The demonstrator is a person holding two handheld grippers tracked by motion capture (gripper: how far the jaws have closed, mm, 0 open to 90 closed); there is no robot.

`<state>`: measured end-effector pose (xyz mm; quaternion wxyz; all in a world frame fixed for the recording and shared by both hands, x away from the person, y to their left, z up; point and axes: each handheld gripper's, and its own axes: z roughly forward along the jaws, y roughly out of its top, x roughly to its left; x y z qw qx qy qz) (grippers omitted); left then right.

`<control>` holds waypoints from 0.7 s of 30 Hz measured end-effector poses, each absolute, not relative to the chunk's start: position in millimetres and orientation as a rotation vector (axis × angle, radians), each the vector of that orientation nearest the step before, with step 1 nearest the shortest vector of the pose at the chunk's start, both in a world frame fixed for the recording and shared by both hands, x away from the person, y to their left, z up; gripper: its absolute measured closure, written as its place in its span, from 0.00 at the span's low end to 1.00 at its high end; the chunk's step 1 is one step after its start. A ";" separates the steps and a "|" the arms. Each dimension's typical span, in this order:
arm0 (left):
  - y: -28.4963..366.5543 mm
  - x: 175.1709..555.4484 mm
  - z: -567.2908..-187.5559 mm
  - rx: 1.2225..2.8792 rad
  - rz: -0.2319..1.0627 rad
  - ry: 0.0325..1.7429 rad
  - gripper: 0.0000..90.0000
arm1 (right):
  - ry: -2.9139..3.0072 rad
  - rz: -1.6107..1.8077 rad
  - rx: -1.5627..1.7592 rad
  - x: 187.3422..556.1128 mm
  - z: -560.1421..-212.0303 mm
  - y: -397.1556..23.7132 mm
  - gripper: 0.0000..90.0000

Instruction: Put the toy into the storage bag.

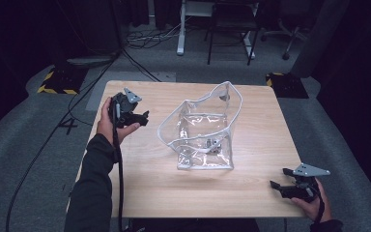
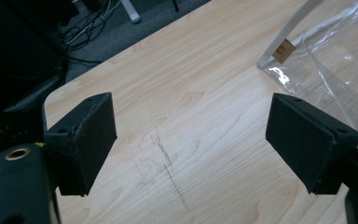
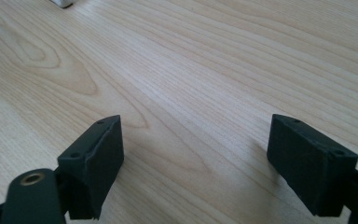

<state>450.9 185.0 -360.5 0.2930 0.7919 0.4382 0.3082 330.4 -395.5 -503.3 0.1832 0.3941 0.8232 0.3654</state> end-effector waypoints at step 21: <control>203.5 433.5 -381.5 2.170 0.788 1.167 0.21 | 2.324 1.028 1.107 330.5 -503.3 -395.8 0.21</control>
